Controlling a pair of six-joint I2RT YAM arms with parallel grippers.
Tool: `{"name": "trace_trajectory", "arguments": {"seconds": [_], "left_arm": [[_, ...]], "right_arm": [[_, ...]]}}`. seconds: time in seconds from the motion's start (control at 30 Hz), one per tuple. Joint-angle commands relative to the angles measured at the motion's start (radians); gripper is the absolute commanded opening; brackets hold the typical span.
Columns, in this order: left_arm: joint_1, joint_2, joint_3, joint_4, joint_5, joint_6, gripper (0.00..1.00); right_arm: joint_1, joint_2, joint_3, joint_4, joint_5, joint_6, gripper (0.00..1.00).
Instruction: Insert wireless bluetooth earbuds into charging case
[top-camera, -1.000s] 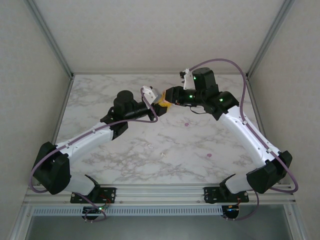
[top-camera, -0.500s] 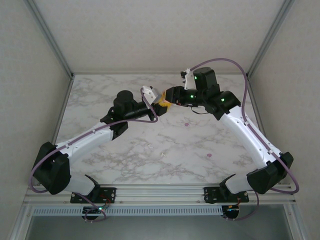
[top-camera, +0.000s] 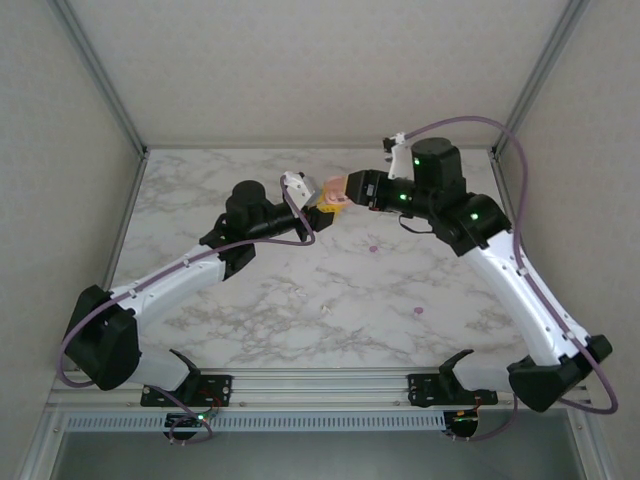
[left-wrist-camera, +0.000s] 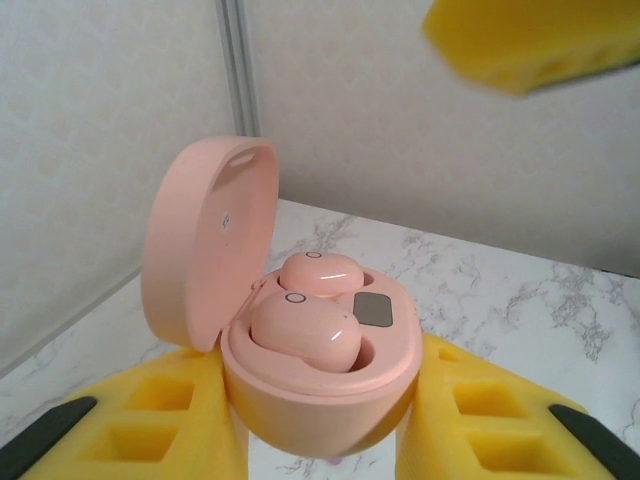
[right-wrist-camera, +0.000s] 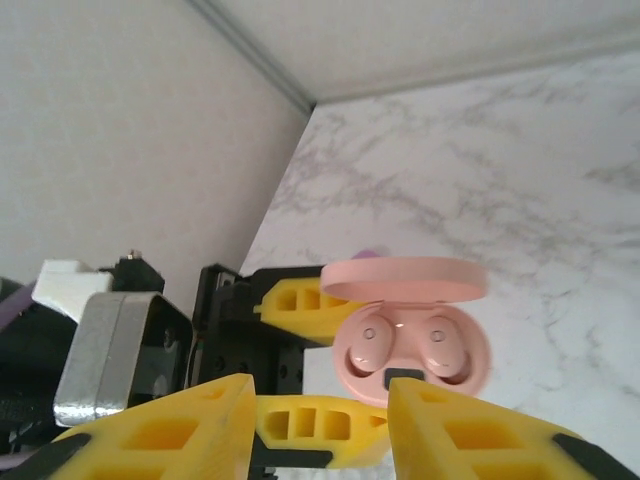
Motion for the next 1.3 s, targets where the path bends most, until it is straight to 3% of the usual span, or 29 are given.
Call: {"name": "trace_trajectory", "arguments": {"seconds": [0.0,0.43,0.73,1.03,1.27], "left_arm": [[-0.007,-0.047,0.021,-0.006,0.006,0.016,0.19],[-0.013,-0.098,0.030,-0.093,0.035,0.044,0.20],[-0.012,-0.095,0.033,-0.079,0.000,0.033,0.20],[-0.007,-0.080,0.039,-0.008,0.023,-0.025,0.20],[0.009,-0.035,0.065,0.086,0.084,-0.113,0.20]], "right_arm": [[-0.034,0.008,0.012,-0.027,0.121,0.003,0.41],[-0.085,0.325,0.290,-0.159,-0.179,0.031,0.48],[-0.089,0.276,0.193,-0.170,-0.270,-0.010,0.48],[-0.208,0.096,-0.132,0.152,-0.524,0.202,0.52],[-0.231,0.102,-0.255,0.440,-0.735,0.425,0.52]]}}
